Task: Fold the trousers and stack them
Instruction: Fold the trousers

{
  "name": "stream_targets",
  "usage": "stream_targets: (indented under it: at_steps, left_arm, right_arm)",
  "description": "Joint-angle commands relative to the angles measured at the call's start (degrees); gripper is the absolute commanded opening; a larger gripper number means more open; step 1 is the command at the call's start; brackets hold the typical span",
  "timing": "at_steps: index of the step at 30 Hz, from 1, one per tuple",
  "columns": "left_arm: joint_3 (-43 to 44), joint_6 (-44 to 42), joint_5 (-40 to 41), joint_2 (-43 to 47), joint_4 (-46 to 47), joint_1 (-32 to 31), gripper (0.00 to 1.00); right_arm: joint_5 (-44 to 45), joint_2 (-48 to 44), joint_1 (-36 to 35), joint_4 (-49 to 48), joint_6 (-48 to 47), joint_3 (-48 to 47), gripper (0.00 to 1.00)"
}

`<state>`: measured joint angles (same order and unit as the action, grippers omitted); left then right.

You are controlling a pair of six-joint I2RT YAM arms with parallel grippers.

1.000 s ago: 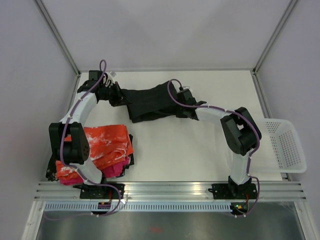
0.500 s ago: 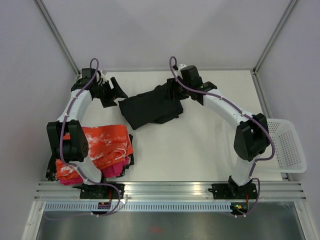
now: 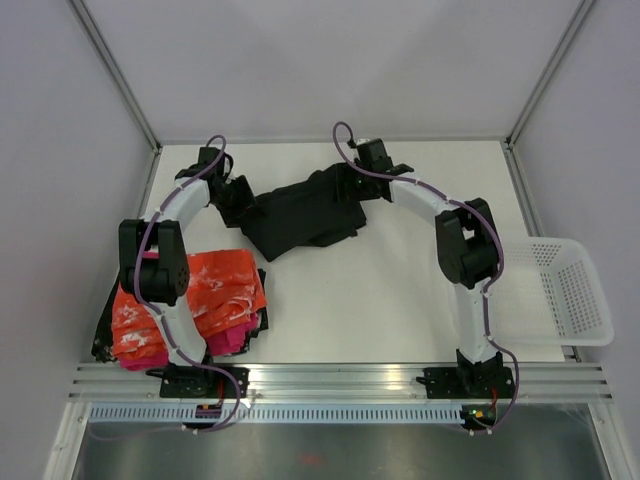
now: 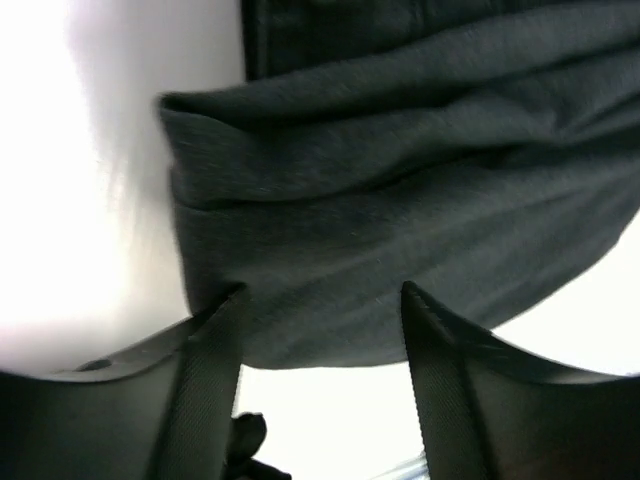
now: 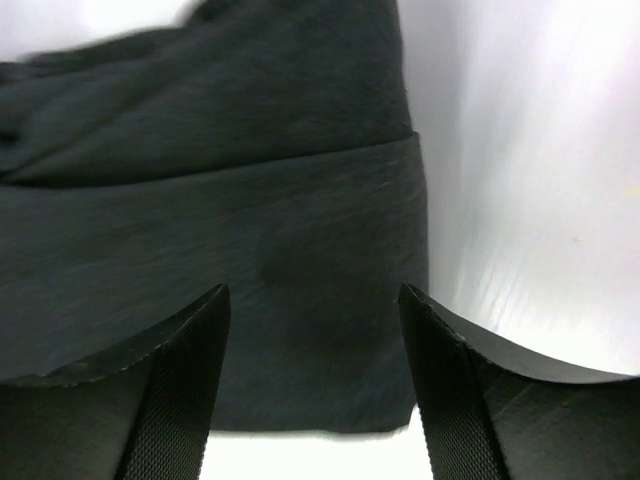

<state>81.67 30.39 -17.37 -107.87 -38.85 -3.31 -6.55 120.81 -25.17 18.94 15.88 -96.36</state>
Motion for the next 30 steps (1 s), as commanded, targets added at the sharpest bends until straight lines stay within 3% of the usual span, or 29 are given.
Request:
stream_targets:
  at_steps: [1,6,7,11,12,15,19,22,30]
  left_arm:
    - [0.3,1.9,4.7,-1.1,3.9,0.6,0.62]
    - [5.9,0.2,8.0,-5.4,6.0,0.6,0.38]
    - [7.2,0.0,9.2,-6.0,4.2,0.6,0.38]
    - [8.2,-0.4,12.4,-5.1,-0.9,0.6,0.52]
    - [5.5,-0.3,12.0,-3.8,-0.3,0.6,0.61]
    - [2.2,-0.2,11.6,0.2,1.4,0.6,0.71]
    - [3.4,-1.2,10.7,2.1,-0.8,0.6,0.74]
    - [2.4,-1.4,8.8,2.5,-1.1,0.6,0.74]
    - [-2.1,-1.3,5.4,-2.9,9.2,0.6,0.69]
  right_arm:
    - [-0.5,3.9,0.2,-2.7,0.0,-4.5,0.82]
    - [-1.4,8.9,0.5,-1.5,0.2,-5.1,0.83]
    - [-1.5,9.1,0.6,-1.3,0.2,-5.0,0.83]
    - [-1.0,8.4,0.9,0.1,1.6,-3.6,0.74]
    - [-0.8,8.3,1.3,1.6,2.8,-3.6,0.66]
    - [-3.4,9.0,2.0,6.8,9.0,-3.8,0.53]
    - [-6.3,7.3,2.1,8.7,11.4,1.8,0.48]
    - [-2.3,4.3,2.1,11.7,8.7,3.5,0.47]
    - [-5.4,4.4,2.1,12.3,6.0,4.2,0.51]
